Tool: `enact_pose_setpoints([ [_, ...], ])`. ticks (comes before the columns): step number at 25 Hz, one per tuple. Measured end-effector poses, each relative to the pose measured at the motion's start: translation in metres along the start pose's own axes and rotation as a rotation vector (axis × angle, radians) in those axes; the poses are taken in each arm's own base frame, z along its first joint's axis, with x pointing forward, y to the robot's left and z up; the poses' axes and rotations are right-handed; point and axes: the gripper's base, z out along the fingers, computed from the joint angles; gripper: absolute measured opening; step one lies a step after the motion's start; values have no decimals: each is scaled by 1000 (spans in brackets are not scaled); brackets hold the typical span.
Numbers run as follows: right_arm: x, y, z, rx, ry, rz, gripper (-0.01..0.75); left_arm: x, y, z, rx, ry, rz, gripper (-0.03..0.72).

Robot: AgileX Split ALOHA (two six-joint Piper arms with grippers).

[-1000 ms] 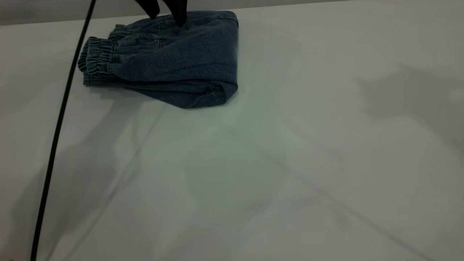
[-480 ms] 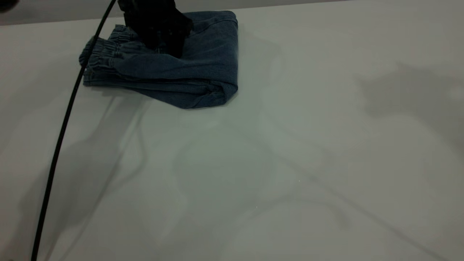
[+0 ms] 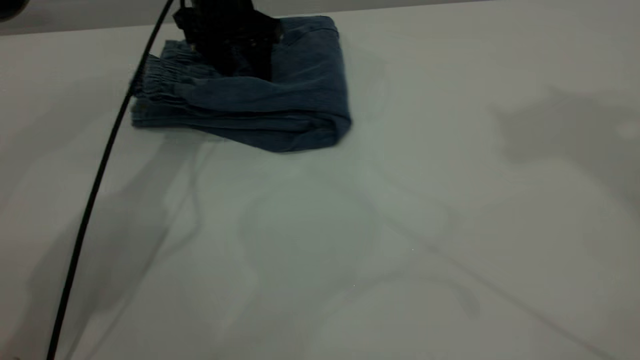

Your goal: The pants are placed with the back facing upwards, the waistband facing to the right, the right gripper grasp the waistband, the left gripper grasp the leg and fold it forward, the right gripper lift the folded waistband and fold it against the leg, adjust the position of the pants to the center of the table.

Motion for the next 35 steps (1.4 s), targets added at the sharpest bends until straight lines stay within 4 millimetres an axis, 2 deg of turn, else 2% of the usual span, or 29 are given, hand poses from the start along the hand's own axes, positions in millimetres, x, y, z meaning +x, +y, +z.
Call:
enact_pose_setpoints([
  [5, 0, 0, 0, 1, 0, 0, 584, -2, -31, 3, 41, 4, 14, 519],
  [11, 0, 0, 0, 0, 0, 0, 584, -2, -77, 2, 57, 6, 94, 519],
  [14, 0, 0, 0, 3, 1, -1, 584, -3, -97, -12, 68, -5, 128, 519],
  [16, 0, 0, 0, 3, 1, -1, 584, -6, -105, -31, 72, -39, 142, 519],
  [20, 0, -1, 0, 5, 1, -2, 584, -14, -107, -77, 39, -136, 189, 519],
  [23, 0, -1, 0, 5, 1, -2, 584, -16, -101, -90, -28, -160, 248, 519],
  [27, 0, 0, 0, 5, 1, -2, 584, -15, -91, -73, -116, -123, 295, 519],
  [35, 0, 0, 0, 0, -1, 0, 584, -23, -92, -34, -87, -214, 288, 519],
])
